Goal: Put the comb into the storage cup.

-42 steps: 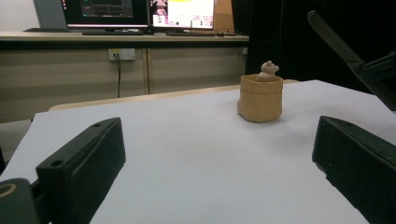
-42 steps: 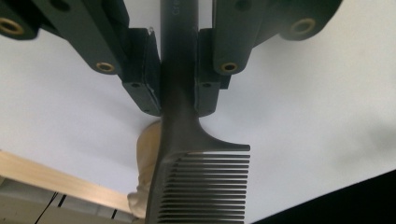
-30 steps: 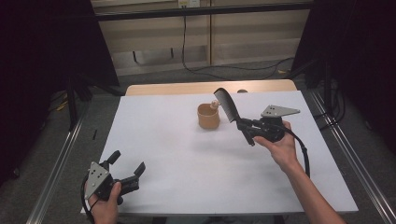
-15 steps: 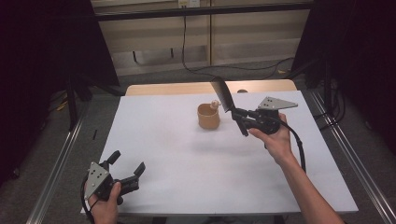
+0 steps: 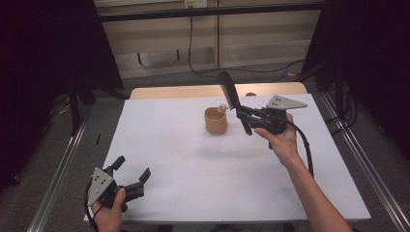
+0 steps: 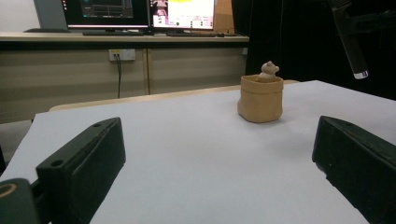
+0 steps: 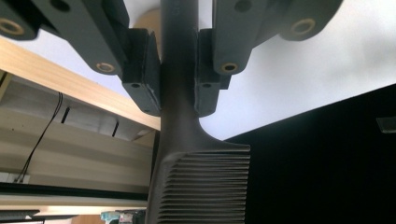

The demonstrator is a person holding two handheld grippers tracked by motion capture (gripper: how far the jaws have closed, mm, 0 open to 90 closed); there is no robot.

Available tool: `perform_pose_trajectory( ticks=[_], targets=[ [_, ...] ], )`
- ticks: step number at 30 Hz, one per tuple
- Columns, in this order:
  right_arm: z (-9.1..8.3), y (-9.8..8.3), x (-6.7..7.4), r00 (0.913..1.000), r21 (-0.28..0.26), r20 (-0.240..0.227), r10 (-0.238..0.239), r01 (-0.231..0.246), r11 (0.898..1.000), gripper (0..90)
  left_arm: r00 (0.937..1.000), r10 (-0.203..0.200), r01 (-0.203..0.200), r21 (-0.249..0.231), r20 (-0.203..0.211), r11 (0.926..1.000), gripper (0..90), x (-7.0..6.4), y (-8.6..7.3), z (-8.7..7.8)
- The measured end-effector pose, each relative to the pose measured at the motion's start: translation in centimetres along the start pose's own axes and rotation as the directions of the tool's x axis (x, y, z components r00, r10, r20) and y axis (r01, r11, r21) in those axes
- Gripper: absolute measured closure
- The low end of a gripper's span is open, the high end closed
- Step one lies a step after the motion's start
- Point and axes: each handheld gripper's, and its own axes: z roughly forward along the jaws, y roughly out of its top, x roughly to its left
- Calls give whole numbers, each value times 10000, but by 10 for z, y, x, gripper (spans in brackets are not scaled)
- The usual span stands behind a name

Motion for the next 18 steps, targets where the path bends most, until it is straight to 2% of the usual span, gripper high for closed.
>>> perform_pose_trajectory(
  ticks=[8, 18],
  targets=[
    [8, 10, 0, 9999, -387, -160, -28, 22, 9992, 728, 10000, -48, 48, 20, 67, 10000, 28, -1, 0, 1],
    [22, 20, 0, 9994, -550, -331, -48, 29, 9985, 728, 9999, -133, 133, -24, 88, 9999, 28, -1, 0, 1]
  ],
)
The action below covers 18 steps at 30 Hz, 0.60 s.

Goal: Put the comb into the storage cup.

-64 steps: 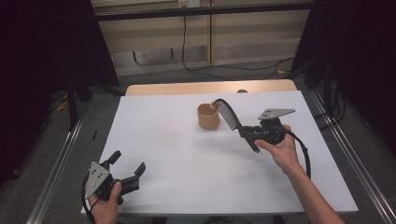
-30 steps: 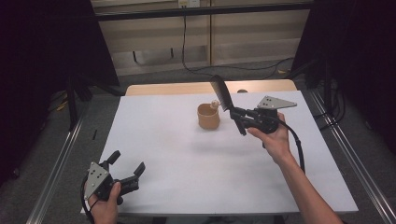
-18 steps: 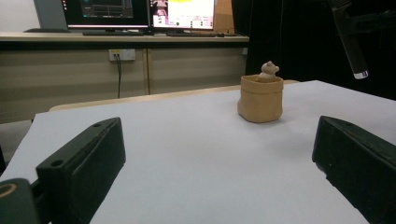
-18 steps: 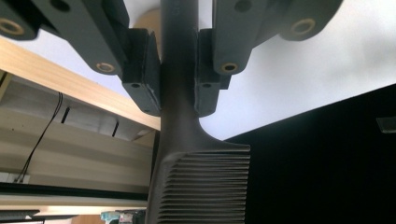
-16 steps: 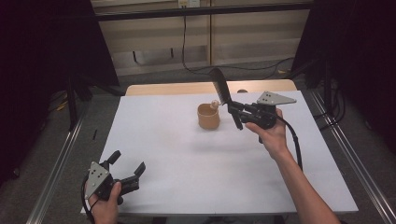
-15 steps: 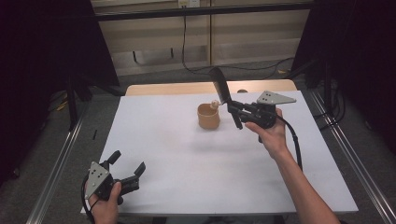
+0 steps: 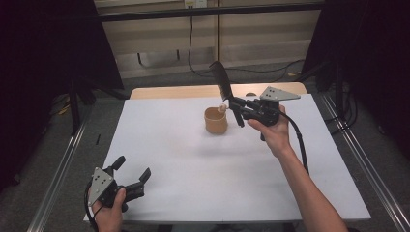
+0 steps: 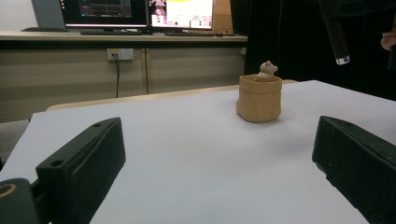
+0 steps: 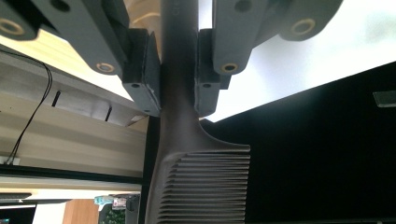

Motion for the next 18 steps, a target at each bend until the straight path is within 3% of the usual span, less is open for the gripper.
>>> perform_pose_trajectory(
  ticks=[18],
  targets=[
    [21, 17, 1, 9998, -279, -162, -121, 117, 9995, 728, 10000, -18, 18, -26, 81, 10000, 28, -1, 0, 0]
  ],
)
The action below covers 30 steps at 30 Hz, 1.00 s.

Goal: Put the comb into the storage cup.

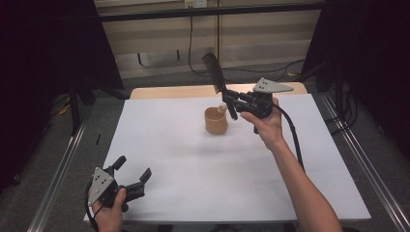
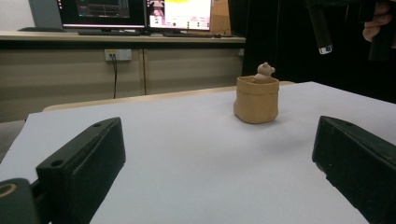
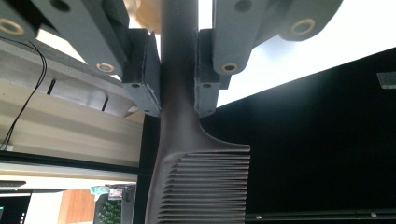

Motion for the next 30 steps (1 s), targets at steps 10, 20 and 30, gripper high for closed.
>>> perform_pose_trajectory(
  ticks=[10, 20, 30],
  targets=[
    [16, 2, -1, 10000, 61, 12, 5, -5, 10000, 728, 9999, 131, -131, -82, -14, 9999, 28, 0, 1, 0],
    [31, 4, -5, 9999, 53, 134, 2, -2, 10000, 728, 9997, 182, -181, 61, -172, 9998, 28, 1, 0, 0],
    [43, 1, -9, 9996, 7, 274, 59, -59, 10000, 728, 9998, 137, -136, 27, -116, 9999, 28, 1, 0, -1]
  ],
)
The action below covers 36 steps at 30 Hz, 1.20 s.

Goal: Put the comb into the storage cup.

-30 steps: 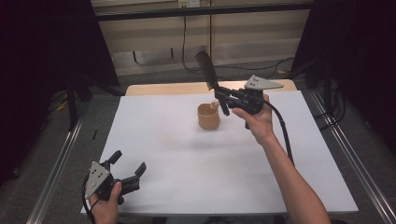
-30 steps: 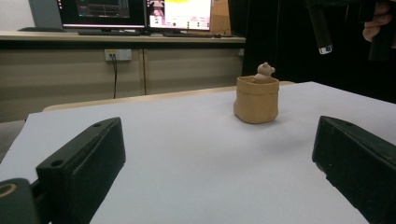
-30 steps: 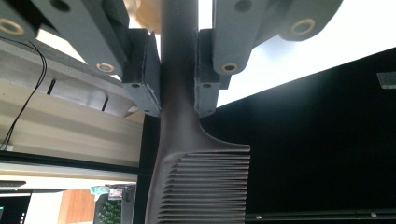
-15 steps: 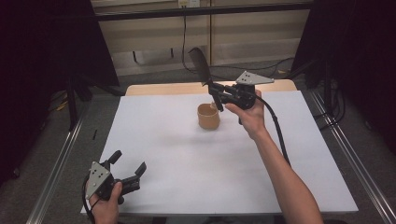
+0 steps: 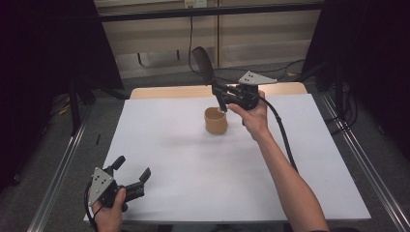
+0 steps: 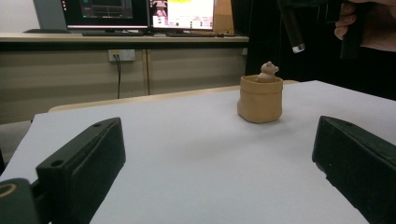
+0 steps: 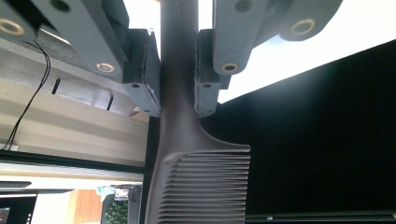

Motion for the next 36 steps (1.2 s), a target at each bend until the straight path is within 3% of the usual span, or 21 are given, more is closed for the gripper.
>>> perform_pose_trajectory(
  ticks=[29, 36],
  targets=[
    [29, -16, -9, 9995, 167, 287, 124, -129, 9998, 728, 9999, -83, 82, 57, 77, 9999, 28, 0, -1, 0],
    [33, -22, -9, 9998, 285, 180, -102, 97, 9995, 728, 10000, -23, 23, 70, 53, 10000, 28, 1, -1, 0]
  ],
)
